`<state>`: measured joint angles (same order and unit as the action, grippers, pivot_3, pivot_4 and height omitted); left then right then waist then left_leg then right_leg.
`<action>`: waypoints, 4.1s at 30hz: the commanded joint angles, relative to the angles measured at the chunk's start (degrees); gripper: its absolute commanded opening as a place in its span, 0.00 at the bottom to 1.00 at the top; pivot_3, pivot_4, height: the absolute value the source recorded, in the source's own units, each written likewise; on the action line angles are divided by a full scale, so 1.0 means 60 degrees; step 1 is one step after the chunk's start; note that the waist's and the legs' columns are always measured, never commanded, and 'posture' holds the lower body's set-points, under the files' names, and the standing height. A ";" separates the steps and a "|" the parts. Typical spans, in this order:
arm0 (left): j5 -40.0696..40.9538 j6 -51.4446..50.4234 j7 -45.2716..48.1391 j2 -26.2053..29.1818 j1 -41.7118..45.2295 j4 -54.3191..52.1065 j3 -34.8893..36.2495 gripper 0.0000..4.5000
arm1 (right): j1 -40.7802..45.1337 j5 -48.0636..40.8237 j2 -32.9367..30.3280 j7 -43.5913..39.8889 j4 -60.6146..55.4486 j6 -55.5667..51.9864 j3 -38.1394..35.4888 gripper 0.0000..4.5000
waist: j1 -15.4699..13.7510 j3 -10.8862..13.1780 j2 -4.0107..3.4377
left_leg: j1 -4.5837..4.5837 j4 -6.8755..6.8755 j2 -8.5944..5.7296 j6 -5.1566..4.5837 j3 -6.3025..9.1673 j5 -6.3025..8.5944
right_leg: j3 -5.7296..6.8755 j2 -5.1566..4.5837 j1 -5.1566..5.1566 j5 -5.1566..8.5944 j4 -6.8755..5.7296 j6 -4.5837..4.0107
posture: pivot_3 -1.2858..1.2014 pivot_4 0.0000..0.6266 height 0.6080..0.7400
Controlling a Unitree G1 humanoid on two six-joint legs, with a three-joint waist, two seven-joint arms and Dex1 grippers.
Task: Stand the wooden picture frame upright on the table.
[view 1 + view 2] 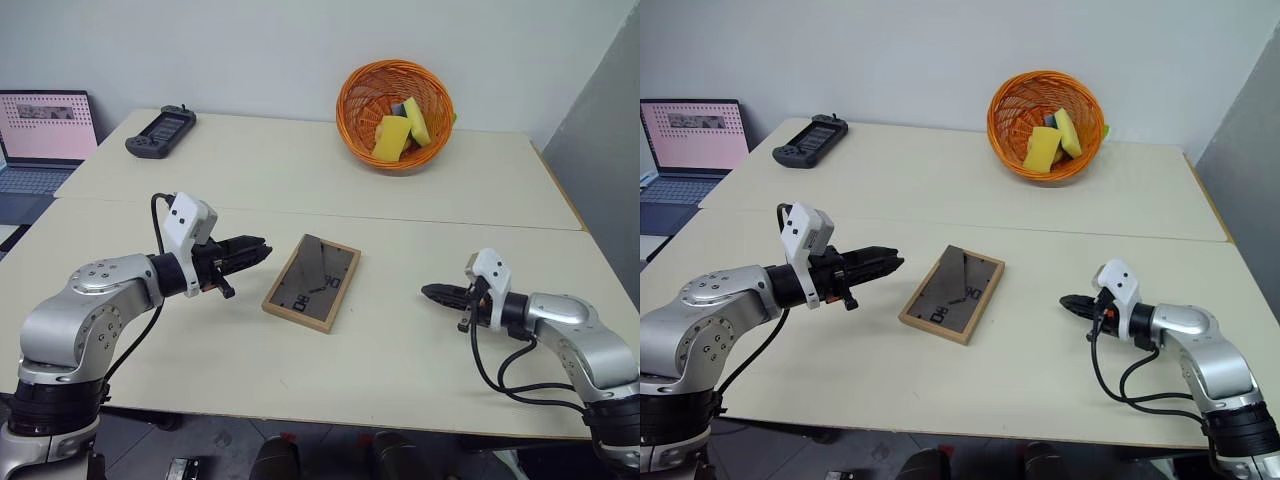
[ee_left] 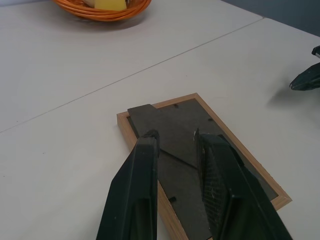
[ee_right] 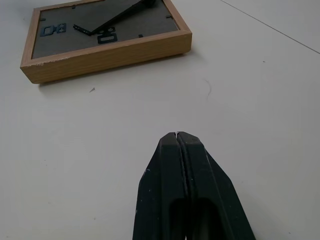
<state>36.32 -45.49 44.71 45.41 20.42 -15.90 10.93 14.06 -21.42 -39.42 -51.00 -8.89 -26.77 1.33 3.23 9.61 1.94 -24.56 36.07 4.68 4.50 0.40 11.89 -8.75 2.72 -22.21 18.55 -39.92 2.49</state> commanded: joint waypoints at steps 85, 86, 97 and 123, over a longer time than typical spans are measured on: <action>-0.3370 0.1636 0.2503 -0.1486 0.1309 0.4344 -0.2955 0.27 | 0.2598 0.2542 0.4168 0.2066 0.3458 0.1792 0.1468 0.00 | -0.0030 0.0002 -0.0029 | -0.0009 0.0008 -0.0010 0.0003 0.0064 -0.0002 | 0.0063 -0.0001 0.0009 0.0005 -0.0029 -0.0013 | 0.52 0.24 1.00; -0.3365 0.1632 0.2488 -0.1500 0.1311 0.4319 -0.2952 0.27 | 0.2562 0.2533 0.4137 0.2047 0.3426 0.1793 0.1454 0.00 | -0.0030 0.0002 -0.0029 | -0.0009 0.0008 -0.0010 0.0003 0.0064 -0.0002 | 0.0063 -0.0001 0.0009 0.0005 -0.0029 -0.0013 | 0.52 0.24 1.00; -0.3455 0.1671 0.2383 -0.1859 0.1566 0.4445 -0.3065 0.27 | 0.1934 0.2405 0.3629 0.1939 0.2717 0.1565 0.1216 0.00 | -0.0119 0.0002 -0.0030 | -0.0010 0.0009 -0.0016 0.0003 0.0068 -0.0002 | 0.0064 -0.0004 0.0015 0.0005 -0.0026 -0.0013 | 0.52 0.24 1.00; -0.3914 0.2108 0.2821 -0.2731 0.2904 0.5558 -0.3556 0.27 | -0.0168 0.1722 0.2987 0.2801 -0.0070 -0.0212 0.0025 0.00 | -0.0223 0.0003 -0.0030 | -0.0031 0.0011 -0.0020 0.0002 0.0087 -0.0002 | 0.0075 -0.0001 0.0010 0.0006 -0.0014 -0.0013 | 0.52 0.24 1.00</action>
<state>12.86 -34.32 60.77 28.15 36.71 17.94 -10.85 12.69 -10.26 -21.07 -34.68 -8.02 -28.34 2.98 1.89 9.63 1.76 -24.74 36.13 4.57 4.51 0.92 11.87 -8.30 2.72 -22.16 18.59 -40.01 2.41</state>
